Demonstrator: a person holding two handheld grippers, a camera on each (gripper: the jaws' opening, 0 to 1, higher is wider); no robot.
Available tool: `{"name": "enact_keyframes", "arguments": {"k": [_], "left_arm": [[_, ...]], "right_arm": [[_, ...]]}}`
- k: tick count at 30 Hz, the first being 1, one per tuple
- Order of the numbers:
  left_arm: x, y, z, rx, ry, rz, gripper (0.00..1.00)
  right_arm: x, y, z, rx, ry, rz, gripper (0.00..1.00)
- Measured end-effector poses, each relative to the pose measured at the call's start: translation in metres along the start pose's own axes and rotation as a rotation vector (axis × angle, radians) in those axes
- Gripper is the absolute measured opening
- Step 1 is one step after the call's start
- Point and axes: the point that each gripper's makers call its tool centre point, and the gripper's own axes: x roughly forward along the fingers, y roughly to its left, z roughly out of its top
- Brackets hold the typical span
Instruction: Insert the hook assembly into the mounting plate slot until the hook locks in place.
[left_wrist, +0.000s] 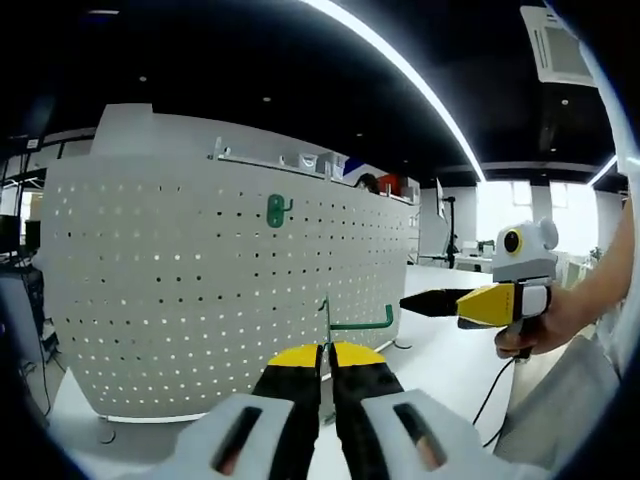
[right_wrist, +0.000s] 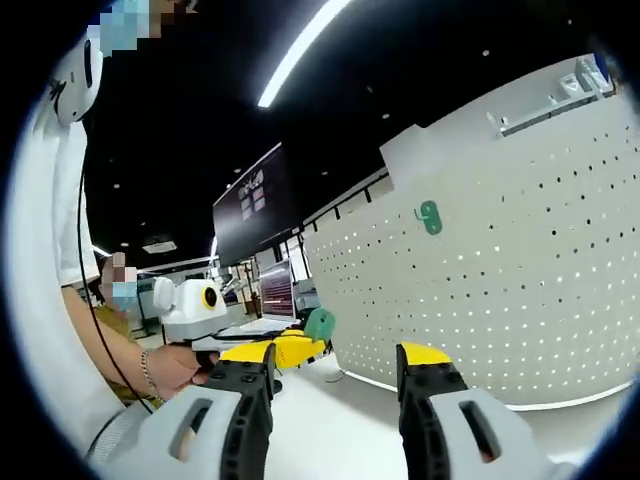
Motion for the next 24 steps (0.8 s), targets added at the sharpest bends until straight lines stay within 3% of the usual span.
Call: {"name": "enact_keyframes", "arguments": {"k": [24], "left_arm": [[-0.004, 0.005, 0.005, -0.006, -0.011, 0.018, 0.03]], "right_arm": [[0.038, 0.019, 0.0, 0.018, 0.006, 0.07, 0.44]]}}
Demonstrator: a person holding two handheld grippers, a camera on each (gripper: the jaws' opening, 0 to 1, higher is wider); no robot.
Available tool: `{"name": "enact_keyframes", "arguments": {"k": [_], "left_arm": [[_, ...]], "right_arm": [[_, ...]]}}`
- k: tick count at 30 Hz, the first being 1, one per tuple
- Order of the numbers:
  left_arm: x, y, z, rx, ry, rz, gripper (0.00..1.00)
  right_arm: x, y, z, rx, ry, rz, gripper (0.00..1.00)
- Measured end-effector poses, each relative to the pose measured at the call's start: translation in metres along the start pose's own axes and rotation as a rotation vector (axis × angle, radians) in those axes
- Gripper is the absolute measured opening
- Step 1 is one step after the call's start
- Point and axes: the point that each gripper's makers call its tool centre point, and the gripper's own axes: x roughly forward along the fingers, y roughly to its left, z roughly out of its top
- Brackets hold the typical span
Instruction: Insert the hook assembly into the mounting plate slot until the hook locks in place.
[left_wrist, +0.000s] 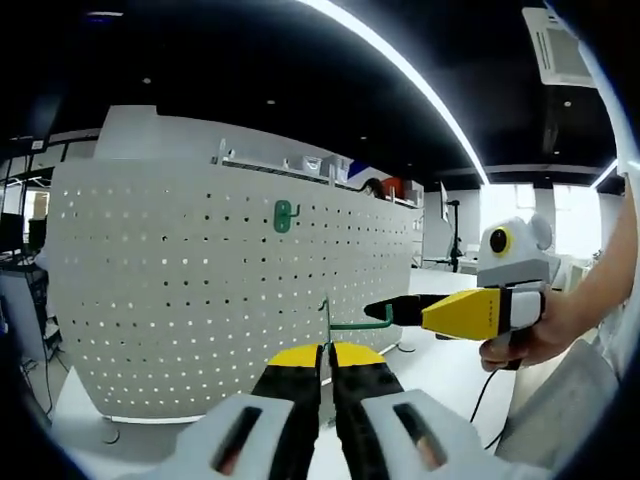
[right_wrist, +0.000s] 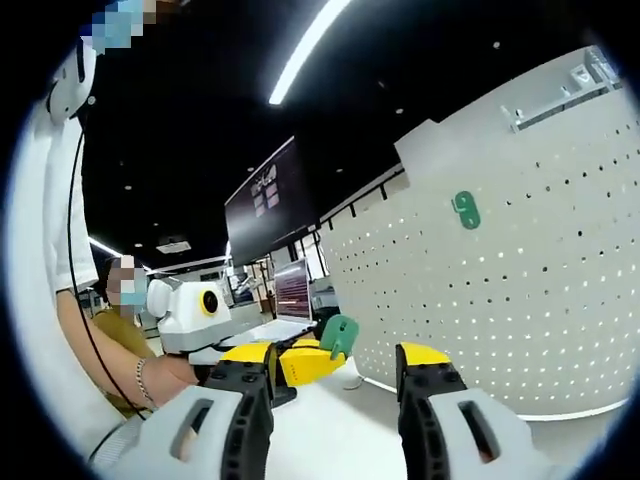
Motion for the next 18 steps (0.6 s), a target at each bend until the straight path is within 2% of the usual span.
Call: {"name": "enact_keyframes", "arguments": {"k": [18], "left_arm": [[-0.001, -0.005, 0.006, -0.005, -0.012, -0.002, 0.03]], "right_arm": [[0.015, 0.002, 0.001, 0.024, -0.003, 0.017, 0.27]]}}
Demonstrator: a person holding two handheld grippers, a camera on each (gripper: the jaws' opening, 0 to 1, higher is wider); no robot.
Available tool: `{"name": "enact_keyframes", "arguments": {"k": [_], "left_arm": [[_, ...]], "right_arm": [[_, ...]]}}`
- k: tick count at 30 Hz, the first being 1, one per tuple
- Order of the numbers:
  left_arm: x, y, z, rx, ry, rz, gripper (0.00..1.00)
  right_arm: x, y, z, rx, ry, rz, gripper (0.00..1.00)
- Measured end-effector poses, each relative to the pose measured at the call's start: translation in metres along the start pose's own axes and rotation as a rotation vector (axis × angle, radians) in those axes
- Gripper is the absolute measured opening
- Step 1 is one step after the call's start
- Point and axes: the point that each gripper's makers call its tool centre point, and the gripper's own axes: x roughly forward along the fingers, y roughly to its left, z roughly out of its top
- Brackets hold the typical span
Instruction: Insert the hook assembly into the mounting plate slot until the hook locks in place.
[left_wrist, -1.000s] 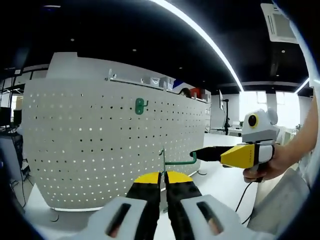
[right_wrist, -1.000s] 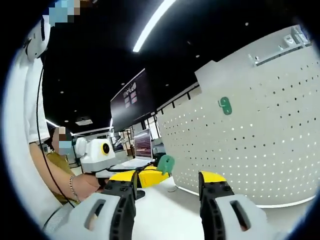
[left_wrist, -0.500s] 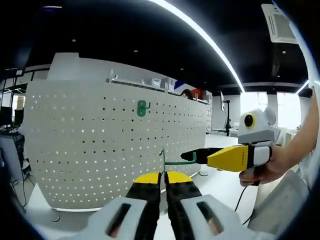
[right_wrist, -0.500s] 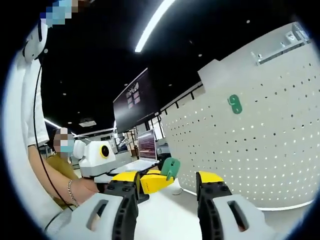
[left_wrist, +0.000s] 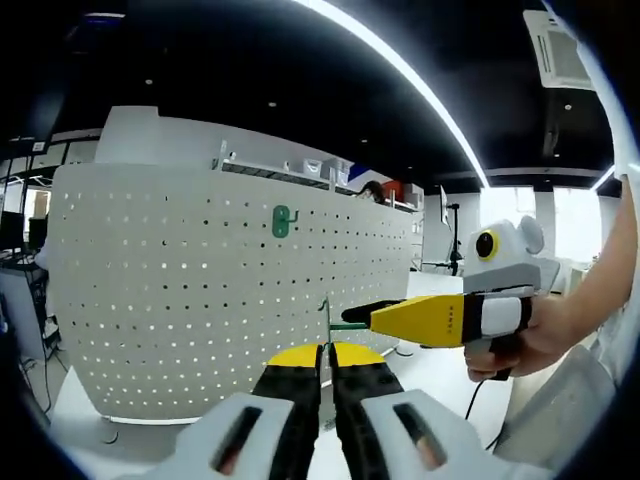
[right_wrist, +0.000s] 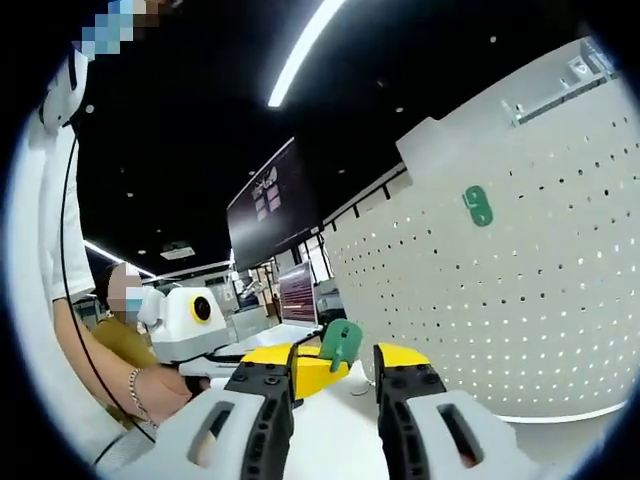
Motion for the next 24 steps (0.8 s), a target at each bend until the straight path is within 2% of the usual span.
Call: {"name": "enact_keyframes", "arguments": {"k": [3, 18, 21, 24], "left_arm": [[0.0, -0.001, 0.0, -0.005, -0.001, -0.001, 0.03], [0.005, -0.011, -0.001, -0.008, -0.001, -0.017, 0.03], [0.004, -0.011, -0.002, -0.008, 0.001, -0.018, 0.03], [0.004, -0.01, -0.003, -0.013, 0.003, -0.013, 0.03]], "right_arm": [[0.001, 0.001, -0.001, -0.002, 0.006, 0.005, 0.21], [0.0, -0.003, -0.003, -0.021, 0.013, -0.024, 0.09], [-0.001, -0.005, -0.005, -0.024, 0.017, -0.037, 0.04], [0.0, -0.005, -0.006, -0.029, 0.019, -0.041, 0.03]]}}
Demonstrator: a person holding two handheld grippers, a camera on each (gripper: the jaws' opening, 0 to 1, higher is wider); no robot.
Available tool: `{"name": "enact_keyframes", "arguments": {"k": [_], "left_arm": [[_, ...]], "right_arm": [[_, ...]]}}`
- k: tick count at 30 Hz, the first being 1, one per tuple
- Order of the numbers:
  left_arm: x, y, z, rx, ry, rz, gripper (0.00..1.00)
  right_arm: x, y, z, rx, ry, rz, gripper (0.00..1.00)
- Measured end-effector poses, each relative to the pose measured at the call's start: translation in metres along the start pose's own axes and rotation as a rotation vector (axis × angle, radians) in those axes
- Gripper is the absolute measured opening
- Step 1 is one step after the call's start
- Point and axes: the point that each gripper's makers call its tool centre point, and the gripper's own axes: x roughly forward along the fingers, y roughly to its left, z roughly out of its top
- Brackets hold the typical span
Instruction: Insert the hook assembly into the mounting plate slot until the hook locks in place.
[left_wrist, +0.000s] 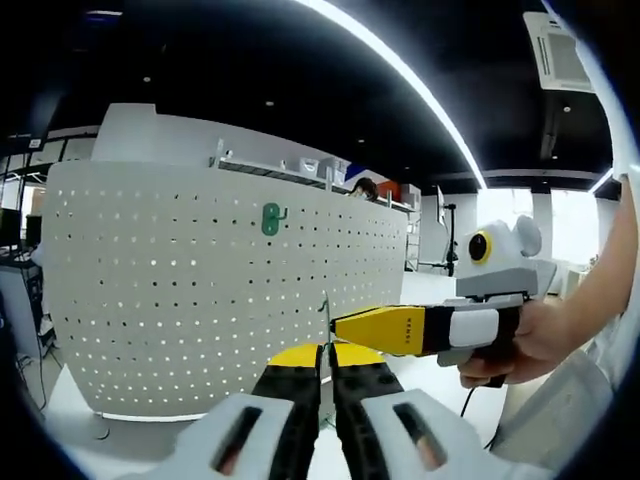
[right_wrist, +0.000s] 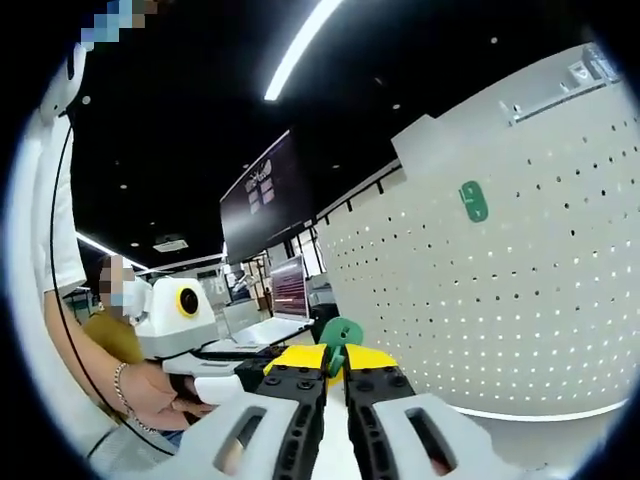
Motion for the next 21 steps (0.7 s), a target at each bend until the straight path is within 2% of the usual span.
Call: {"name": "enact_keyframes", "arguments": {"k": [19, 21], "left_arm": [[-0.001, 0.0002, -0.0005, 0.015, 0.007, 0.006, 0.03], [-0.0011, -0.0002, -0.0002, 0.016, 0.006, 0.005, 0.03]], "right_arm": [[0.0013, -0.0008, 0.0001, 0.026, 0.012, -0.023, 0.01], [0.0012, -0.001, 0.0, 0.052, 0.014, -0.026, 0.01]]}}
